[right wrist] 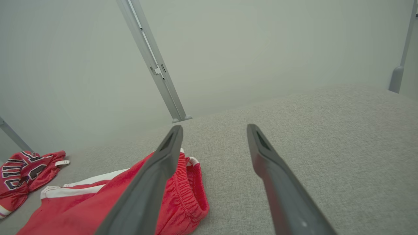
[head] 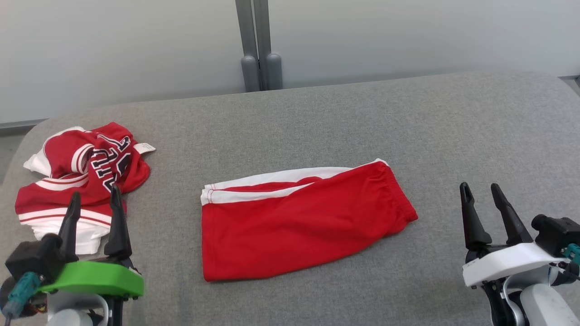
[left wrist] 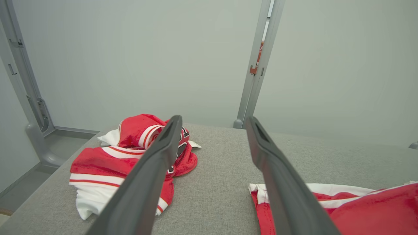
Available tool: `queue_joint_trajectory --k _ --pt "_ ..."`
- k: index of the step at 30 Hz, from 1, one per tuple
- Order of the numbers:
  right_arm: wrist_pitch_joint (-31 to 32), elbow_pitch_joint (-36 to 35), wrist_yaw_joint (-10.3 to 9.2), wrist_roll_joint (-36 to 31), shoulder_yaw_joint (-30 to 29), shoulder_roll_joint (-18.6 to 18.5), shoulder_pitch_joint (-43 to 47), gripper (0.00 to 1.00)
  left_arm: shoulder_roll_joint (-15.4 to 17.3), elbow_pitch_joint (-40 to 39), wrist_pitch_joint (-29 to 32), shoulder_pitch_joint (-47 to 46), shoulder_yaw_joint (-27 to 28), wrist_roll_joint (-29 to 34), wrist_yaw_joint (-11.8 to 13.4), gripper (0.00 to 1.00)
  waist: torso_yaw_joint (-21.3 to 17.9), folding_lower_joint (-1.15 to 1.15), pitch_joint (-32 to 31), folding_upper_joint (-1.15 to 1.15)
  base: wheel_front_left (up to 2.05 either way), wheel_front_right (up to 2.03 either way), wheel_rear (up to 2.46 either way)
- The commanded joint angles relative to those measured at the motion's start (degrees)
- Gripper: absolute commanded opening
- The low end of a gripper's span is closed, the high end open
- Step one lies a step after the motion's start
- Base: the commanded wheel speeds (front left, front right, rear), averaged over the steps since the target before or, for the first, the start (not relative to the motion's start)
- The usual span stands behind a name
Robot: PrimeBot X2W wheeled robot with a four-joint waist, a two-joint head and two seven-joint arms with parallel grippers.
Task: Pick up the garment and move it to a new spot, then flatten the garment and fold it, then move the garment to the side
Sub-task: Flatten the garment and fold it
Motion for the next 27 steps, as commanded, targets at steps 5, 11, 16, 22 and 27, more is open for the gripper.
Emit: queue_joint_trajectory --k 5,11,16,22,27 --pt "-0.17 1.18 0.03 -1.75 1.79 -0.12 1.63 1.0 -8.15 0.4 -0.17 7.05 7.31 8.75 -4.17 1.0 0.0 0.0 -0.09 0.0 0.0 0.0 0.0" --pt "-0.18 2.57 0.03 -1.8 2.9 -0.79 0.41 1.0 -15.22 2.32 -0.18 8.74 11.87 14.99 -9.83 1.0 1.42 0.0 0.85 0.0 0.0 0.0 0.0" --pt "1.08 5.6 0.03 -1.53 4.52 -1.62 -3.22 1.0 -18.66 4.22 -0.18 7.05 13.94 18.24 -13.8 1.0 3.0 0.0 1.93 0.0 0.0 0.0 0.0" --pt "4.56 12.83 0.03 -0.48 6.2 -1.83 -9.78 1.0 -21.6 6.36 -0.18 5.26 14.91 21.16 -17.09 1.0 6.22 0.0 3.06 0.0 0.0 0.0 0.0" --pt "8.52 20.71 0.03 -0.45 7.07 -1.86 -13.84 1.0 -23.36 7.73 -0.19 4.03 15.73 22.8 -19.19 1.0 9.45 0.0 3.8 0.0 0.0 0.0 0.0"
